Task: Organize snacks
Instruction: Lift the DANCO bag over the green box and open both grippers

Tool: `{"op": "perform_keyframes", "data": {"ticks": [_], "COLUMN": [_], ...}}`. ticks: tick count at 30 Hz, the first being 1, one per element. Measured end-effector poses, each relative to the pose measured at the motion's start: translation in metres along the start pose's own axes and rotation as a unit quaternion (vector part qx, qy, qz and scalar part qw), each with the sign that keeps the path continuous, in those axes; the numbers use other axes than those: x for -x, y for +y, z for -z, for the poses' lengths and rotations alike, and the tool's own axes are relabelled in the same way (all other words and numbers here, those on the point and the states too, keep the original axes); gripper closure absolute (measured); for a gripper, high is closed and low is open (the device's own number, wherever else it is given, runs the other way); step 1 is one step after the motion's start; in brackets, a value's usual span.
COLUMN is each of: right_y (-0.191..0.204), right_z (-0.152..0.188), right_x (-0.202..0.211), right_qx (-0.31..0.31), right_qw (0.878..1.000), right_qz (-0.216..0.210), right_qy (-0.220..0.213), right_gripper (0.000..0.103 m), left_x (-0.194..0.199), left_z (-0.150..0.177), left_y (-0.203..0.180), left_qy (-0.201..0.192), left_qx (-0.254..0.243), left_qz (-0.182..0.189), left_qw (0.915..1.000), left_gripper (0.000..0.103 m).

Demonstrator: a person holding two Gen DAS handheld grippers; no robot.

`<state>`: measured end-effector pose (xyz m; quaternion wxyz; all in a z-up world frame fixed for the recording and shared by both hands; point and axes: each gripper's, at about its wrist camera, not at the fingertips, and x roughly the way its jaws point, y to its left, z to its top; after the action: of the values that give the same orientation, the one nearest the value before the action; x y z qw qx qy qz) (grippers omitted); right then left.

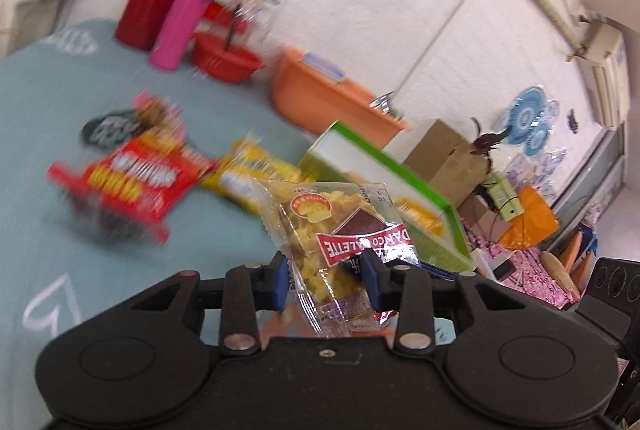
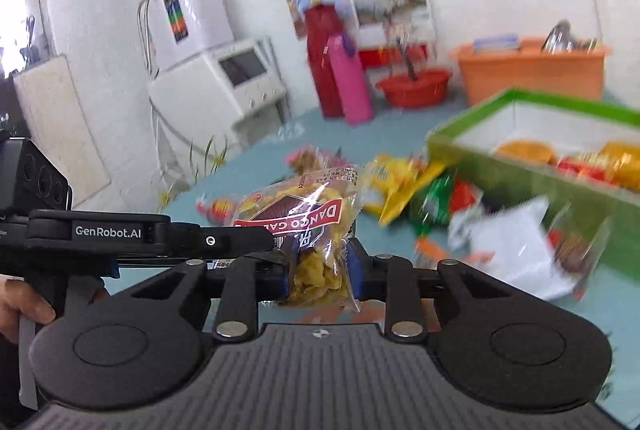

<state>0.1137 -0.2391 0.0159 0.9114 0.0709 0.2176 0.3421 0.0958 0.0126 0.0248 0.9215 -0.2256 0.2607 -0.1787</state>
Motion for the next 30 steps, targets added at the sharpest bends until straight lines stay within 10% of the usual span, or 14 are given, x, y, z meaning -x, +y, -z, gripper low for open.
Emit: {"op": "perform_keyframes", "data": {"ticks": [12, 30], "right_y": [-0.081, -0.187], "right_z": [-0.053, -0.058], "right_x": [-0.001, -0.056], "right_qx": [-0.014, -0.102], "right_qw": [0.994, 0.985], "right_qz": [0.084, 0.135], "right_qy": [-0.075, -0.041], "right_gripper": [0.057, 0.052], "left_x": [-0.107, -0.256], "left_z": [-0.069, -0.103], "left_y": [-0.051, -0.047], "left_qy": [0.02, 0.108], "left_qx": [-0.05, -0.052], "left_qz": [0.057, 0.048], "left_qw": [0.9969, 0.9917], "left_gripper": [0.06, 0.058]}}
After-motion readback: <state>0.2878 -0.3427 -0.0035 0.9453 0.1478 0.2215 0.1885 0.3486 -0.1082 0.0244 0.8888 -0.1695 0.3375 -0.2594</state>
